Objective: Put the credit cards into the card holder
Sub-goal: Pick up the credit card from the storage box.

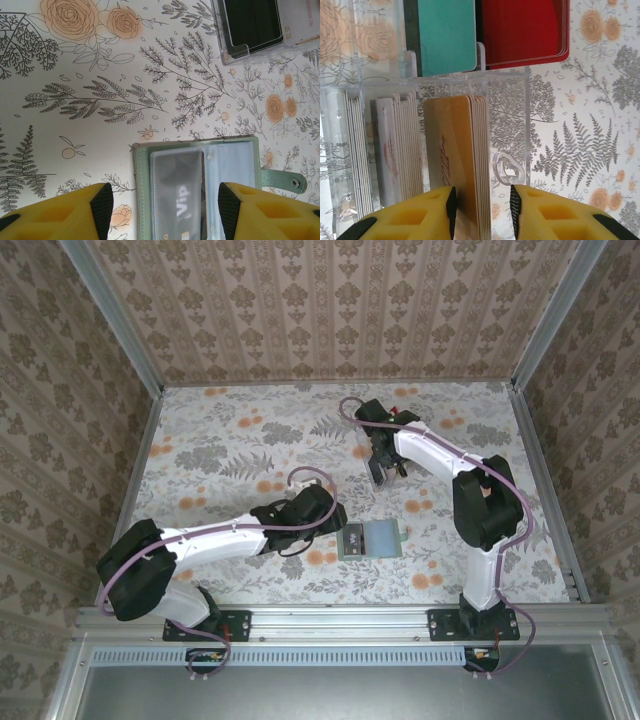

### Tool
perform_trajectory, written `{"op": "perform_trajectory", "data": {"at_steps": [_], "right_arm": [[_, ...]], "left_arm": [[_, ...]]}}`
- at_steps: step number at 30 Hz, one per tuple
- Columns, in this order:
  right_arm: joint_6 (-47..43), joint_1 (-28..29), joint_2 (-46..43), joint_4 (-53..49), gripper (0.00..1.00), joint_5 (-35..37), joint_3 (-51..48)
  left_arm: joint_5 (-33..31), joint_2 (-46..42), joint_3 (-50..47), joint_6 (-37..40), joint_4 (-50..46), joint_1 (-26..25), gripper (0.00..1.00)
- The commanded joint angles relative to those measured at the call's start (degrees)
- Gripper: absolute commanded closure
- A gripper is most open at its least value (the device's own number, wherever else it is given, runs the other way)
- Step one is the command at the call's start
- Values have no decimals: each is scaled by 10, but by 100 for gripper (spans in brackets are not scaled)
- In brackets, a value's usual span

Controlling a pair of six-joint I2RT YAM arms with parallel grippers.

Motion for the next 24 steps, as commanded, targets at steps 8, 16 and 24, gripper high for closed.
{"op": "perform_trajectory", "data": {"at_steps": [8, 16, 24], "right_arm": [[-1, 0, -29, 9, 71, 49, -14], [-1, 0, -36, 9, 79, 49, -14], [-1, 0, -45, 12, 80, 50, -20]], "left_arm": [[9, -14, -2, 4, 0, 4, 40], [13, -12, -2, 2, 1, 3, 39], [16, -11, -2, 0, 0, 2, 39]]}}
